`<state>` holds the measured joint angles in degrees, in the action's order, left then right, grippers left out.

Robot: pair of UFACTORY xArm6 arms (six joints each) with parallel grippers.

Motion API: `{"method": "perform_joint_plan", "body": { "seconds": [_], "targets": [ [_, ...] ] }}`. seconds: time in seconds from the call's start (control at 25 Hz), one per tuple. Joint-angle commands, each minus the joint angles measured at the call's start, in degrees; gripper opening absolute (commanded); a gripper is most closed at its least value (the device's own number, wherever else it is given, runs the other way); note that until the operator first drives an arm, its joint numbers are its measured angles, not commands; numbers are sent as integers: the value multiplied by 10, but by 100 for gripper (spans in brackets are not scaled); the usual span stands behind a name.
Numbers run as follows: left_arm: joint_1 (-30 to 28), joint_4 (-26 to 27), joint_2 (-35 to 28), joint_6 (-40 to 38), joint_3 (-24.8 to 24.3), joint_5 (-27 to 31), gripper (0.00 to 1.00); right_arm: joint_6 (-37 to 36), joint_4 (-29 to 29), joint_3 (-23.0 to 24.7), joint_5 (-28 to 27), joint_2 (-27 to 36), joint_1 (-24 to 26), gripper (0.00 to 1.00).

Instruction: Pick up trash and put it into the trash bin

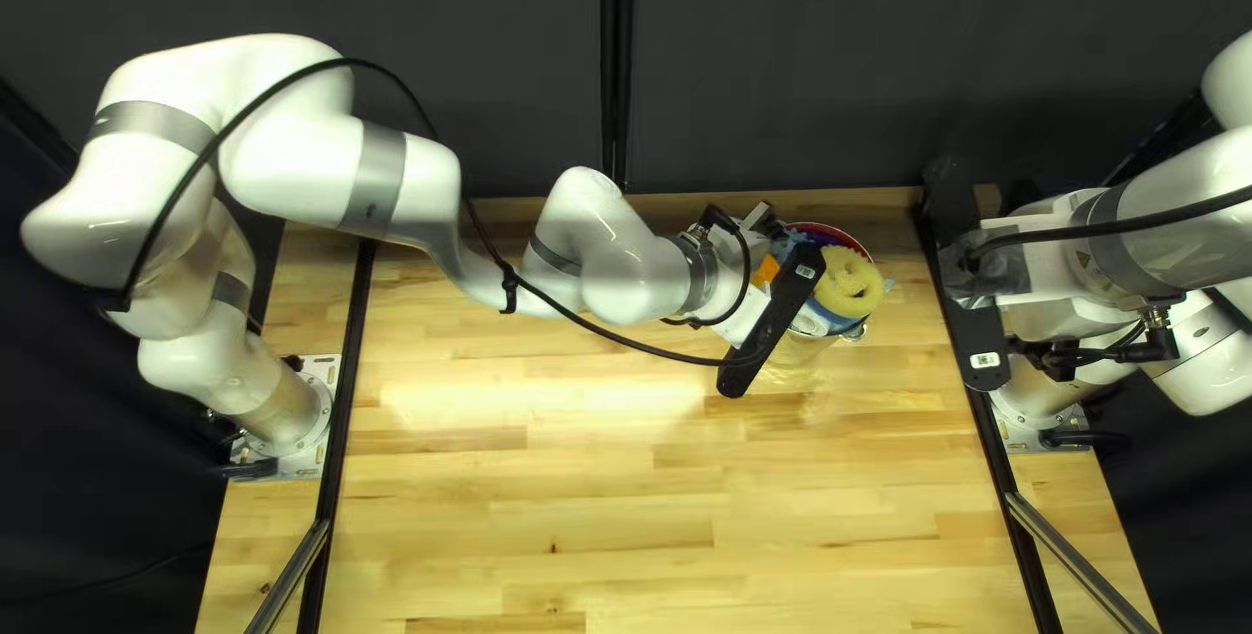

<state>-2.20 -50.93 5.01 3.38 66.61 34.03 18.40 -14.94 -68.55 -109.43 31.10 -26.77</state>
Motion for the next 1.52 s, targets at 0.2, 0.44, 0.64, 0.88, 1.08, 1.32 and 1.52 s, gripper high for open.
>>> {"method": "perform_joint_plan", "body": {
  "seconds": [0.2,0.44,0.64,0.88,1.08,1.32,1.52],
  "targets": [
    [-96,216,-1,29,89,206,100,0,0,0,0,0,0,100],
    [-107,305,-6,-4,92,278,100,0,0,0,0,0,0,100],
    [-99,391,-96,-41,-17,291,100,0,0,0,0,0,0,100],
    [-99,473,-212,-83,-100,350,100,0,0,0,0,0,0,100],
    [-116,490,-305,-137,-134,414,100,0,0,0,0,0,0,100],
    [-145,490,-361,-194,-133,477,100,-1,-5,15,4,11,1,100],
    [-148,494,-372,-198,-129,496,100,-12,1,44,28,24,23,100]
  ]
}}
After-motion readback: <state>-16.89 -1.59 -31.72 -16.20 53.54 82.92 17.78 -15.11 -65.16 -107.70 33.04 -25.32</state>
